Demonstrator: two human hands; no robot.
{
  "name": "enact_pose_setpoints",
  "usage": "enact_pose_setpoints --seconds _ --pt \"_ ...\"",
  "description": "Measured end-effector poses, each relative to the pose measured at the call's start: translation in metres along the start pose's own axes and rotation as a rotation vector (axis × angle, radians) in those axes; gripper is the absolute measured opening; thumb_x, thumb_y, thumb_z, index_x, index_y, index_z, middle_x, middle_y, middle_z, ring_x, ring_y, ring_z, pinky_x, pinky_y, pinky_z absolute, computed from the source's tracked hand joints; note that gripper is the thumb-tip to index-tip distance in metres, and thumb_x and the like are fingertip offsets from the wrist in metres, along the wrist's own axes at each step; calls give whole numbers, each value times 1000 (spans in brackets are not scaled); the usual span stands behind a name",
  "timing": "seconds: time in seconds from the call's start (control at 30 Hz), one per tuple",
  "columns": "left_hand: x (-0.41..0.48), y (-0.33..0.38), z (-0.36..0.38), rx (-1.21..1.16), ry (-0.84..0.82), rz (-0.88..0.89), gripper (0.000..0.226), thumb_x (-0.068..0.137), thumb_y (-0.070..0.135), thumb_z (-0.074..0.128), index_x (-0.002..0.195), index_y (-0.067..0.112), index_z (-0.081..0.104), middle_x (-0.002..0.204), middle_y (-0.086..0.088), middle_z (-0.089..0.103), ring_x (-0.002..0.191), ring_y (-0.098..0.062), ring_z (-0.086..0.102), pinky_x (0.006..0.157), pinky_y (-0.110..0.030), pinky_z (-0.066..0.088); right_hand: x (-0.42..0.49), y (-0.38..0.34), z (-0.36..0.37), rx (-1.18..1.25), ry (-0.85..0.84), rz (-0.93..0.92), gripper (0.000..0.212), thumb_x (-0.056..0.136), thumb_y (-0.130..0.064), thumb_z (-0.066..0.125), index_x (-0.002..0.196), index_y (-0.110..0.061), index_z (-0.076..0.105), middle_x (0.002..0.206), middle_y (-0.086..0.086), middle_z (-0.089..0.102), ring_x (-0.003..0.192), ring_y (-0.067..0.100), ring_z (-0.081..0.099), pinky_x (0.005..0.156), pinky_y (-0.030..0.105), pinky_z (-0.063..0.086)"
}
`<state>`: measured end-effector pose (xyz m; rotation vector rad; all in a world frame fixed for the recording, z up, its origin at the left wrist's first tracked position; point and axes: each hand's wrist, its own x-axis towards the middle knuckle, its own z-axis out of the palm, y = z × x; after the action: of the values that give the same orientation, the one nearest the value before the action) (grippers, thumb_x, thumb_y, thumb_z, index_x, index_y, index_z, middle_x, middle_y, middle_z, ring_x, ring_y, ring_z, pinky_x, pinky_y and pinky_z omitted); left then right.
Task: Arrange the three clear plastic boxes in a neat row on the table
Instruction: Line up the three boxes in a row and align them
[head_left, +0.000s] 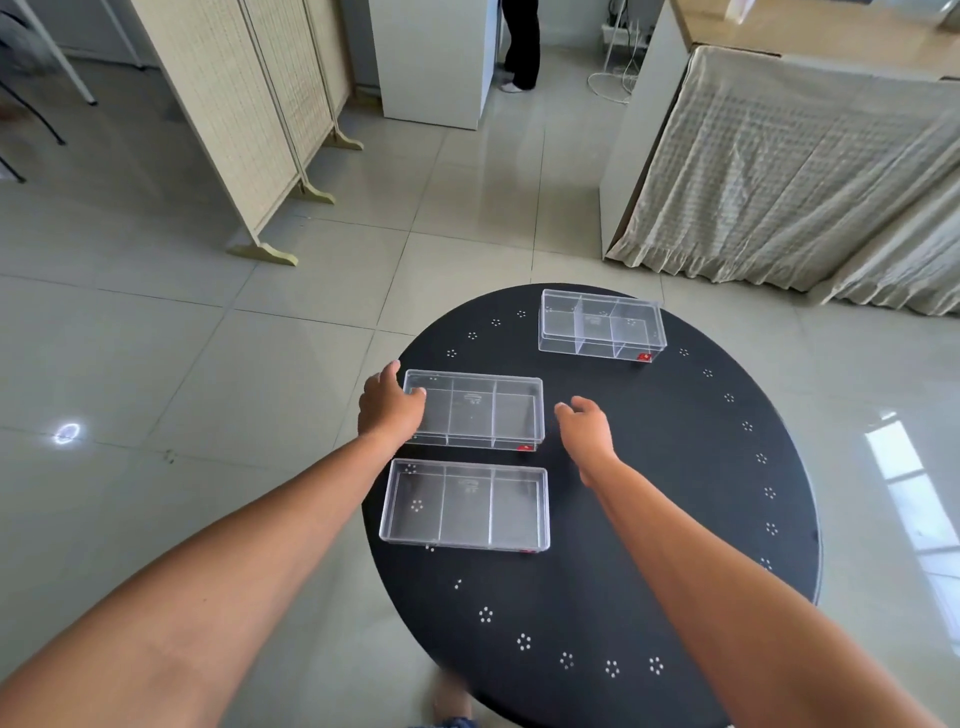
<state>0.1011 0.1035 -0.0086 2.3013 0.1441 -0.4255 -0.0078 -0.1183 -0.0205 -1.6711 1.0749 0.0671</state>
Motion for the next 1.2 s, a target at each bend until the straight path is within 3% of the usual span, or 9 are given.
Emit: enact_pose_setpoints --seconds 0.13,0.27,0.4,0.6,0.8,0.87,0.93,1.0,1.2 --pt "6 38 15 8 -9 153 47 92 24 52 139 24 53 148 -4 49 127 -26 56 105 -38 45 29 -7 -35 -39 107 -2 55 91 -31 46 145 -22 48 139 2 57 114 29 61 93 38 49" --pt "18 81 49 -1 -92 174 44 92 23 53 136 23 58 143 -5 57 123 -23 59 93 -26 40 72 -14 -79 -82 173 -16 54 86 -32 45 139 -24 53 137 5 57 113 32 62 101 49 49" --pt "30 120 89 -53 -188 129 49 89 23 55 139 21 54 146 -5 54 133 -22 53 106 -30 39 108 -26 -118 -96 195 -14 50 82 -35 47 130 -25 57 131 6 60 111 32 63 97 45 50" --pt "52 163 145 -127 -251 44 67 90 26 60 152 17 35 157 -7 39 142 -24 41 111 -33 33 145 -37 -153 -65 132 -6 60 94 -26 48 151 -17 36 147 4 49 124 27 55 84 30 41" --pt "74 176 176 -214 -276 -37 75 93 29 59 156 14 21 163 -6 27 147 -25 31 114 -35 29 172 -35 -157 -57 -42 31 66 100 -32 47 158 -16 20 160 0 33 144 25 36 104 33 31" --pt "78 176 181 -229 -283 -47 75 95 32 57 157 13 19 165 -6 23 149 -24 28 116 -36 27 176 -32 -154 -31 -101 3 54 98 -33 48 149 -19 35 143 2 46 130 22 47 104 36 33" --pt "79 175 183 -238 -298 -47 73 96 33 55 157 13 20 165 -5 22 150 -24 26 117 -37 25 178 -31 -149 -2 -134 -31 35 97 -31 49 130 -19 50 112 -2 56 93 12 56 87 31 37" --pt "79 174 182 -244 -303 -40 70 97 33 53 156 12 22 165 -5 24 150 -24 27 117 -37 25 177 -33 -144 51 -136 -21 35 97 -29 49 129 -16 55 93 -4 58 73 8 50 72 27 39" --pt "74 167 146 -244 -289 7 63 95 30 49 154 16 30 160 -4 35 145 -24 37 117 -42 31 163 -39 -120 123 -94 -28 35 97 -22 43 127 -15 58 87 -6 58 65 7 47 60 23 37"
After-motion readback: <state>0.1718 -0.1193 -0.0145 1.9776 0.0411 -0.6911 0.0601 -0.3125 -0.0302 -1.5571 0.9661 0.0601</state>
